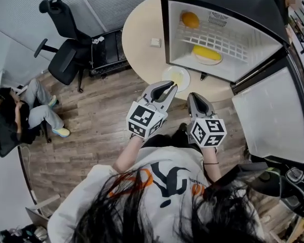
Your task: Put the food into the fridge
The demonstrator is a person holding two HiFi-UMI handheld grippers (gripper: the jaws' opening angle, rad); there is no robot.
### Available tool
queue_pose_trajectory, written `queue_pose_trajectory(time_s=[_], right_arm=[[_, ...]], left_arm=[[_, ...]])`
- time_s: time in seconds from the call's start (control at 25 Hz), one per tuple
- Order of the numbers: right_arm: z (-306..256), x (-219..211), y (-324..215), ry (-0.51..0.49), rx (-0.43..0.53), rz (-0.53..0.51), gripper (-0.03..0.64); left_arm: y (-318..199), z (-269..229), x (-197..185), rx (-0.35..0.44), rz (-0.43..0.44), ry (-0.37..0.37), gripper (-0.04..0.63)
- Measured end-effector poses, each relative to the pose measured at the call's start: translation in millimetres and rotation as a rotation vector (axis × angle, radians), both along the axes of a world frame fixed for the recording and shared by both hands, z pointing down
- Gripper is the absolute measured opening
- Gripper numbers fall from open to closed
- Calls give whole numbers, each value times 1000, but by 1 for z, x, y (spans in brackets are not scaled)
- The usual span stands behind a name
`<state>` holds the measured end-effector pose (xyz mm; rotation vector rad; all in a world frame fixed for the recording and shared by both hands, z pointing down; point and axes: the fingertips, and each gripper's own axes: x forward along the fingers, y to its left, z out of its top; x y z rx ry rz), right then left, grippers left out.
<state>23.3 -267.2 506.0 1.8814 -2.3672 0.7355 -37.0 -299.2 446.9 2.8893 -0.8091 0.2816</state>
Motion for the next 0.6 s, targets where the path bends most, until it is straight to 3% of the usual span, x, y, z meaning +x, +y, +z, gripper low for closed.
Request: queue_pose_trajectory(time_s=[0.6], right_arm=[[-6,-10,109,54,-36,185,32]], left_arm=[[87,-1,-10,-19,161,60,38]])
